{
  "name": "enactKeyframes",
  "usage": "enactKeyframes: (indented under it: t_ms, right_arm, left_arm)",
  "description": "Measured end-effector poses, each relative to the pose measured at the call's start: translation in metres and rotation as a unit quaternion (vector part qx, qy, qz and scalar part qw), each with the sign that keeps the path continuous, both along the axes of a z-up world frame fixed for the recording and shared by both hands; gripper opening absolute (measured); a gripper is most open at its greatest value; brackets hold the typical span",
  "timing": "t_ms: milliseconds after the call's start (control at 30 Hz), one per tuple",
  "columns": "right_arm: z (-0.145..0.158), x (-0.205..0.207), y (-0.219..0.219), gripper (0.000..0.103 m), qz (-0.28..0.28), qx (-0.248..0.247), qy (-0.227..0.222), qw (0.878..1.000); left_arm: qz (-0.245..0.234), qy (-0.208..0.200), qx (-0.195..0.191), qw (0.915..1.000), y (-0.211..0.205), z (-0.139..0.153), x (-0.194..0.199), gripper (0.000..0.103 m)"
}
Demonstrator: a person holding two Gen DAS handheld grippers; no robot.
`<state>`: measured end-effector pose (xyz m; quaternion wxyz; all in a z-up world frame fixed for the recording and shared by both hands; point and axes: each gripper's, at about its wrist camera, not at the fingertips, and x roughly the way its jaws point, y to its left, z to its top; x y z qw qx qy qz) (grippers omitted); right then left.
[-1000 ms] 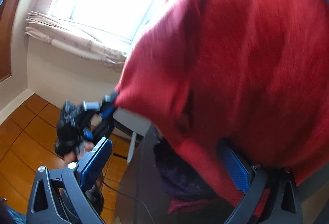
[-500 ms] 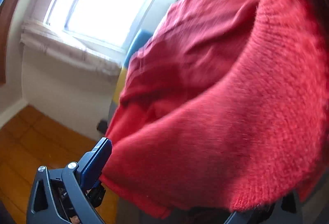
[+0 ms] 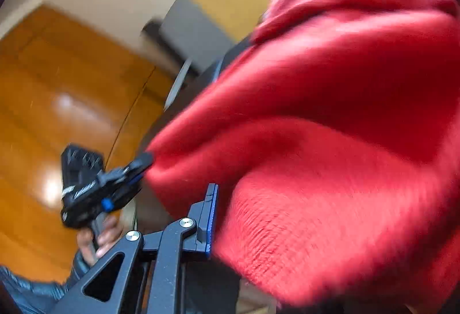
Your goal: Fold clothes
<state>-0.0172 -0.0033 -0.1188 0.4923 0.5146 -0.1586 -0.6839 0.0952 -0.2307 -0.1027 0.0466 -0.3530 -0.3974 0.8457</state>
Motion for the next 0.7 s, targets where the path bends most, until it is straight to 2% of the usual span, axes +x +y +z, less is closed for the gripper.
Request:
enactKeyframes:
  t_ms: [67,167,200,267,333,400,467,533,700]
  right_arm:
    - [-0.012,0.023,-0.031,0.022,0.043,0.007,-0.012,0.999]
    - [-0.024,0.057,-0.06,0.022,0.098,0.02,-0.033,0.994]
    - [-0.028,0.062,-0.067,0.023,0.111,0.023,-0.037,0.993]
    - [-0.033,0.059,-0.071,0.031,0.124,0.024,-0.045,0.991]
    - [-0.039,0.056,-0.058,0.043,0.13,0.021,-0.054,0.99]
    - [-0.049,0.051,-0.014,0.054,0.136,0.012,-0.069,0.988]
    - [-0.048,0.05,-0.012,0.064,0.154,0.014,-0.077,0.985]
    - [-0.047,0.061,-0.011,0.076,0.176,0.026,-0.079,0.981]
    - [-0.039,0.068,0.012,0.08,0.214,0.043,-0.075,0.973]
  left_arm:
    - [0.038,-0.011,-0.005,0.9992,-0.02,-0.006,0.024,0.0]
    - [0.09,-0.016,0.007,0.9958,-0.051,-0.01,0.057,0.0]
    - [0.103,-0.018,0.002,0.9945,-0.058,-0.01,0.066,0.0]
    - [0.116,-0.028,-0.029,0.9924,-0.064,-0.008,0.078,0.001]
    - [0.11,-0.044,-0.059,0.9912,-0.061,-0.008,0.078,0.006]
    - [0.093,-0.064,-0.086,0.9899,-0.051,-0.009,0.067,0.013]
    - [0.065,-0.075,-0.102,0.9898,-0.034,-0.01,0.049,0.02]
    - [0.034,-0.079,-0.11,0.9903,-0.015,-0.012,0.029,0.023]
    - [-0.029,-0.079,-0.13,0.988,0.027,-0.009,-0.022,0.025]
